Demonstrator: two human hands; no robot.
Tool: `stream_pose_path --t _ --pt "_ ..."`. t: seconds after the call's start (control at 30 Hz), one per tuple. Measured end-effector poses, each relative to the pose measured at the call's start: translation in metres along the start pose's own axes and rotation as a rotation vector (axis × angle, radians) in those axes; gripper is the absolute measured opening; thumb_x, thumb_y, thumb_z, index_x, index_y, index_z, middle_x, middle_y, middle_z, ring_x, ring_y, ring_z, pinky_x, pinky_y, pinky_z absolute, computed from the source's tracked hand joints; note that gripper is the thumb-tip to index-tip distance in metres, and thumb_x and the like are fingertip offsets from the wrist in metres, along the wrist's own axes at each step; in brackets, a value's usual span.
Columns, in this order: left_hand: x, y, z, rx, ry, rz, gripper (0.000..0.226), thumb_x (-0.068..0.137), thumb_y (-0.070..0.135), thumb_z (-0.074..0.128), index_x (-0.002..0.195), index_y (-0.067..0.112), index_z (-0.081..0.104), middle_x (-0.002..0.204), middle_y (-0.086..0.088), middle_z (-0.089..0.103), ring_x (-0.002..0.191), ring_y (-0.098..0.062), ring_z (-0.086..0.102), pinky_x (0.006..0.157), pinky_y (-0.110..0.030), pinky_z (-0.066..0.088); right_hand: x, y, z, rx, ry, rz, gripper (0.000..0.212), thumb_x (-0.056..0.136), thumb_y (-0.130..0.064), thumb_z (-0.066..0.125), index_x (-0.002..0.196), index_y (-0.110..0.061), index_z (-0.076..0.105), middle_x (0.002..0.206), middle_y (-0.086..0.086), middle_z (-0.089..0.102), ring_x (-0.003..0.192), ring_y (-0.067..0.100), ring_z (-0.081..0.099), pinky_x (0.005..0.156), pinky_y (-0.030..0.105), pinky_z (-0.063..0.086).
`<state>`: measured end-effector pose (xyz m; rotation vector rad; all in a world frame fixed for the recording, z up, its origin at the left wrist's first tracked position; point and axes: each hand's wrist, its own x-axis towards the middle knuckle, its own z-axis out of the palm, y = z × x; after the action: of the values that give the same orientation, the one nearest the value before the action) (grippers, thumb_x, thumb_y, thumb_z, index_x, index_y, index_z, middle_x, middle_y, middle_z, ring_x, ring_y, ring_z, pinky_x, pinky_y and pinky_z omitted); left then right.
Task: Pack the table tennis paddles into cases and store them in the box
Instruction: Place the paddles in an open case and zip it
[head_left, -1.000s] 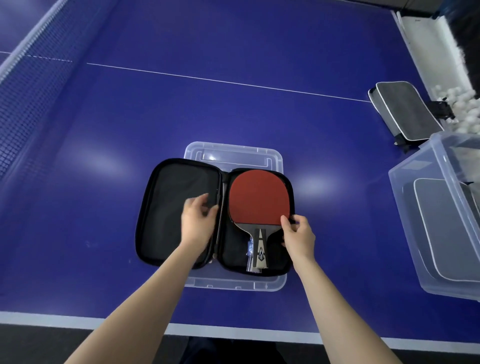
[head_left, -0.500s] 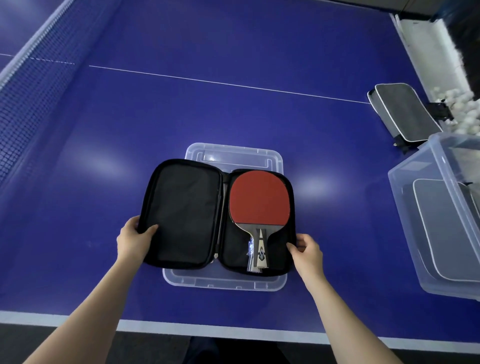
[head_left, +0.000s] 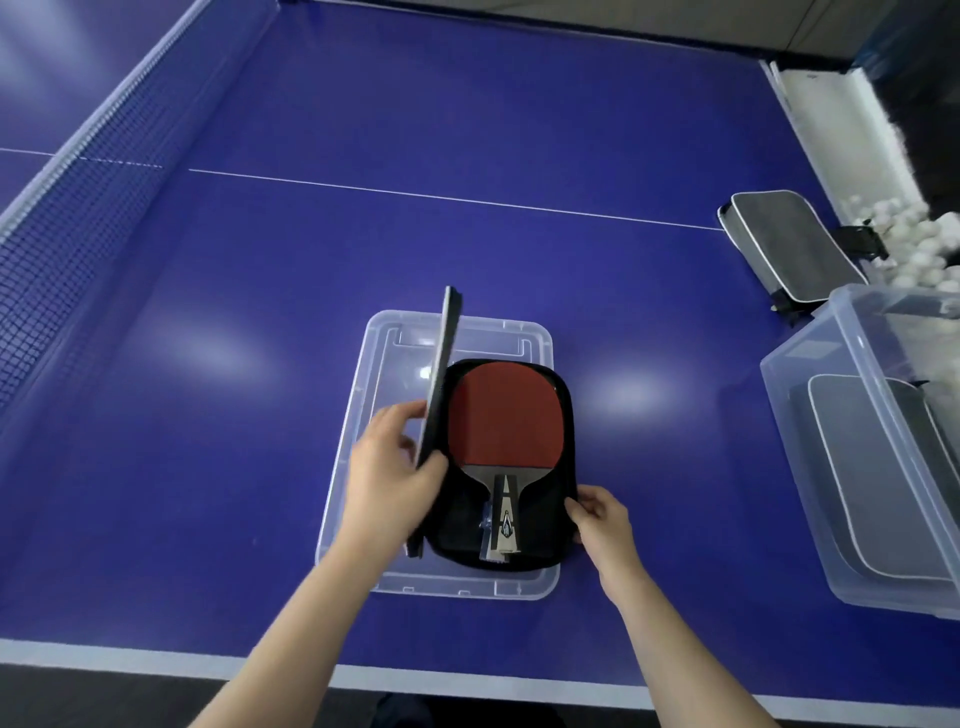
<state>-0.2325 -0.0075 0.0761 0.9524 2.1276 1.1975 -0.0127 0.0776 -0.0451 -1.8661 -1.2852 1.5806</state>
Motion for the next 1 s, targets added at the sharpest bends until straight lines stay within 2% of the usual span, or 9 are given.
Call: stream_pose_path --t 0.1,0.27,0.37,0.43,0.53,0.67,0.77,0.83,1.0 --pt "-0.013 0.016 0.049 0.081 -0.078 0.118 0.038 0.072 0.005 0.065 0.107 0.02 0.062 0.099 0.012 0.054 0.068 -0.007 0.051 0.068 -0.011 0.039 -0.005 -0.006 -0.002 0.122 0.032 -0.048 0.019 0.09 -0.007 0.059 0.108 -0.014 0.061 0.106 0.006 0.065 0.1 0.022 0.061 0.089 0.039 0.051" --pt "-0.035 0.004 0.119 0.2 -0.21 0.177 0.041 0.078 0.012 0.062 0.119 0.012 0.06 0.117 0.0 0.052 0.105 -0.022 0.054 0.082 -0.028 0.048 -0.008 -0.033 -0.008 0.266 -0.006 -0.136 0.015 0.092 -0.017 0.058 0.086 -0.014 0.072 0.082 0.0 0.073 0.075 0.007 0.067 0.063 0.017 0.051" --pt "-0.042 -0.014 0.14 0.29 -0.271 0.207 0.045 0.082 0.019 0.064 0.126 0.009 0.057 0.127 -0.002 0.049 0.114 -0.024 0.05 0.085 -0.033 0.05 0.001 -0.047 -0.01 0.284 -0.097 -0.066 0.025 0.095 -0.028 0.055 0.083 -0.013 0.071 0.076 -0.001 0.07 0.068 0.009 0.063 0.059 0.021 0.048" --pt "-0.042 -0.023 0.146 0.308 -0.343 0.221 0.058 0.083 0.027 0.067 0.134 0.007 0.05 0.136 -0.003 0.043 0.121 -0.021 0.044 0.097 -0.028 0.044 0.007 -0.049 -0.011 0.204 -0.123 -0.062 0.024 0.092 -0.03 0.06 0.089 -0.008 0.069 0.081 0.004 0.068 0.073 0.012 0.061 0.064 0.025 0.047" --pt "-0.039 -0.027 0.141 0.307 -0.422 0.291 0.066 0.082 0.038 0.067 0.14 0.012 0.046 0.139 0.001 0.043 0.123 -0.018 0.043 0.107 -0.028 0.036 0.014 -0.046 -0.012 0.171 -0.068 -0.092 0.016 0.086 -0.019 0.068 0.095 -0.006 0.066 0.087 0.006 0.069 0.077 0.012 0.063 0.062 0.015 0.049" --pt "-0.025 -0.045 0.115 0.514 -0.224 0.366 0.061 0.083 0.048 0.065 0.135 0.018 0.053 0.144 -0.004 0.046 0.126 -0.029 0.048 0.1 -0.041 0.039 0.028 -0.046 -0.014 0.078 0.021 -0.101 0.007 0.085 -0.015 0.068 0.088 -0.009 0.065 0.088 0.009 0.069 0.078 0.018 0.062 0.072 0.028 0.05" --pt "-0.016 -0.061 0.101 0.701 -0.31 0.317 0.076 0.085 0.066 0.049 0.15 0.031 0.028 0.161 -0.002 0.013 0.148 -0.027 0.014 0.116 -0.041 0.014 0.035 -0.039 -0.011 0.012 0.025 -0.056 0.008 0.087 -0.017 0.064 0.091 -0.012 0.06 0.095 0.006 0.067 0.08 0.016 0.06 0.064 0.023 0.045" --pt "-0.013 -0.071 0.101 0.792 -0.386 0.311 0.083 0.083 0.075 0.036 0.151 0.04 0.004 0.16 0.003 -0.012 0.149 -0.021 -0.01 0.117 -0.035 -0.006 0.038 -0.034 -0.007 0.014 0.016 -0.011 0.013 0.089 -0.018 0.062 0.099 -0.012 0.057 0.101 0.004 0.063 0.086 0.015 0.059 0.062 0.02 0.042" --pt "-0.013 -0.082 0.105 0.84 -0.404 0.294 0.081 0.08 0.08 0.019 0.14 0.046 -0.022 0.151 0.009 -0.033 0.139 -0.017 -0.033 0.111 -0.032 -0.021 0.041 -0.028 -0.005 0.065 -0.058 0.064 0.03 0.093 -0.021 0.057 0.122 -0.013 0.052 0.112 0.001 0.06 0.104 0.018 0.059 0.088 0.03 0.048"
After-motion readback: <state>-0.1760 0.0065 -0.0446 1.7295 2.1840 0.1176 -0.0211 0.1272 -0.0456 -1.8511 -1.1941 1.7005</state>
